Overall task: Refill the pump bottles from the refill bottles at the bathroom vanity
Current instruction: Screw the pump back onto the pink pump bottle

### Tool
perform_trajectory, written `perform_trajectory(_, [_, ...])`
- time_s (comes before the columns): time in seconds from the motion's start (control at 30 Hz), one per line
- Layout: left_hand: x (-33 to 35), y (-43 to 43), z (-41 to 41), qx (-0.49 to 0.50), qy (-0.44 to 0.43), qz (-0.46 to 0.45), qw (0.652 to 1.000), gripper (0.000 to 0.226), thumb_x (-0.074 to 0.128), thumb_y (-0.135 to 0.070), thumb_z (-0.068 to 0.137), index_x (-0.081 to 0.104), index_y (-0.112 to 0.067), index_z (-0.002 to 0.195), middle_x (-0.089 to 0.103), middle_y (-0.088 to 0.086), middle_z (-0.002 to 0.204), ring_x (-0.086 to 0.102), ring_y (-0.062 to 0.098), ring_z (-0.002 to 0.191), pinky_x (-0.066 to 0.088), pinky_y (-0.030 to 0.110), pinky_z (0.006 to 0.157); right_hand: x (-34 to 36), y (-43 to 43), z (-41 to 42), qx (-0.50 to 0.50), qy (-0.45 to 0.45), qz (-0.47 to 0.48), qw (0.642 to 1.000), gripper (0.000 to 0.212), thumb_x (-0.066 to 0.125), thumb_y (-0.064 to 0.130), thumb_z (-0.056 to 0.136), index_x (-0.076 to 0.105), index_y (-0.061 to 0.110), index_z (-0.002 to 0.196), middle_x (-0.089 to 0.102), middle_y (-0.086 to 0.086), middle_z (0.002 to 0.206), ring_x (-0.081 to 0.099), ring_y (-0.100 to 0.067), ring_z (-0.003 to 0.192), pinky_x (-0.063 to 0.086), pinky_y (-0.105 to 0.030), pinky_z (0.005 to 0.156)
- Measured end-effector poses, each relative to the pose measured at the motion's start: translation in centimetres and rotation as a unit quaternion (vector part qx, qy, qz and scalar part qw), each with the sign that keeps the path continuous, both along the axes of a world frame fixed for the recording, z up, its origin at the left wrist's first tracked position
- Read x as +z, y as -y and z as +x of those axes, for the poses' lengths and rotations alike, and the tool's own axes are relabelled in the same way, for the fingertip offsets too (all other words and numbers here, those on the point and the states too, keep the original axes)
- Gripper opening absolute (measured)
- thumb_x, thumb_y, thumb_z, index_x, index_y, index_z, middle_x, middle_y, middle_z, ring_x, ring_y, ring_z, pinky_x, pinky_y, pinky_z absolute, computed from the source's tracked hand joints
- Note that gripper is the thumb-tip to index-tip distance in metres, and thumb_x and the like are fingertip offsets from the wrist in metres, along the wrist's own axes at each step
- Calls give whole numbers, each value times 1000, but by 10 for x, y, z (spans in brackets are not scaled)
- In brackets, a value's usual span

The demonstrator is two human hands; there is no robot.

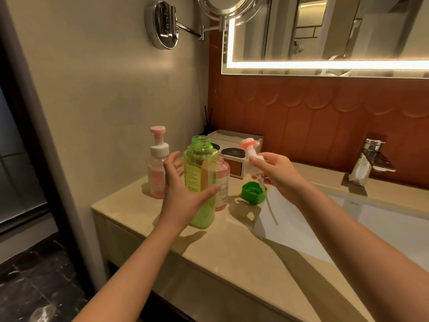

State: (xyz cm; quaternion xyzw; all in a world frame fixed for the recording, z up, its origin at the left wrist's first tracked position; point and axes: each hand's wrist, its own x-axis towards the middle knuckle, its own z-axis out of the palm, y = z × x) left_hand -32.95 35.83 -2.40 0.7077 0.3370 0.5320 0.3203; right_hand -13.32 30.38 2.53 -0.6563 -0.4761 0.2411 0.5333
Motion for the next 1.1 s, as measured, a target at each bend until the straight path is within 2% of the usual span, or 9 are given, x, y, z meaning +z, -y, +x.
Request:
perform_trajectory(0.2, [-8, -2, 8, 38, -9, -9, 999, 89, 76, -13, 75, 17, -23, 141, 33, 5, 144, 37, 21, 130, 33, 28, 99, -5, 20, -4, -4, 15, 1, 1000, 23, 60, 31, 87, 58, 18, 106, 61, 5, 95, 59, -10, 85, 47, -21, 64])
perform_trajectory(0.37, [-6, -16, 4, 85, -13, -18, 996, 93, 75, -14, 77, 13, -15, 146, 26, 9, 150, 31, 27, 136, 31, 43, 111, -8, 23, -5, -19, 2, -12, 1000, 39, 62, 30, 86, 55, 14, 121, 60, -2, 111, 59, -17, 96, 49, -26, 71])
perform_trajectory(0.53, [-2, -25, 9, 96, -16, -43, 994, 93, 73, -15, 79, 10, -18, 147, 25, 9, 151, 29, 29, 137, 30, 45, 109, -2, 20, -8, -19, -34, 19, 999, 35, 63, 27, 85, 56, 14, 117, 62, 1, 104, 59, -16, 94, 50, -30, 78])
perform_trajectory(0.63, [-5, -26, 10, 74, -23, -59, 995, 100, 75, -18, 77, 5, -19, 148, 19, 9, 154, 24, 28, 140, 26, 43, 110, 9, 20, -8, -18, -161, 71, 984, 22, 59, 21, 88, 59, 9, 107, 63, 0, 95, 60, -16, 92, 49, -32, 85])
perform_trajectory(0.7, [-7, -23, 11, 75, -7, -53, 996, 102, 76, -18, 76, 5, -19, 148, 17, 9, 154, 22, 26, 140, 24, 42, 111, 20, 18, -6, -40, -270, 111, 956, 30, 58, 18, 89, 55, 5, 116, 61, -2, 99, 59, -17, 94, 47, -34, 89])
perform_trajectory(0.8, [-11, -13, 12, 122, 23, 2, 992, 97, 78, -21, 73, 15, -18, 146, 21, 10, 150, 22, 24, 138, 26, 47, 113, 29, 13, -4, -69, -326, 145, 931, 40, 60, 18, 88, 50, 6, 125, 59, -3, 102, 58, -17, 95, 47, -34, 89])
perform_trajectory(0.93, [-10, 9, 25, 127, -44, 114, 984, 75, 75, -26, 76, 36, -11, 137, 32, 11, 139, 30, 17, 127, 29, 31, 105, 29, 7, -4, -69, -238, 116, 962, 28, 56, 28, 91, 53, 13, 114, 59, 1, 96, 58, -15, 89, 49, -32, 85])
perform_trajectory(1.03, [-5, 18, 41, 73, -95, 94, 988, 76, 70, -28, 81, 27, -17, 143, 27, 2, 144, 32, 11, 128, 28, 19, 99, 23, 6, -7, -62, -117, 88, 987, 13, 54, 32, 91, 55, 20, 95, 58, 5, 90, 57, -13, 84, 47, -23, 71])
perform_trajectory(1.1, [-2, 18, 51, 73, -111, 50, 990, 80, 66, -31, 84, 17, -19, 147, 21, 0, 149, 32, 15, 132, 31, 20, 98, 19, 5, -9, -33, -66, 71, 995, 11, 52, 34, 92, 56, 24, 87, 60, 5, 90, 57, -13, 86, 46, -22, 70])
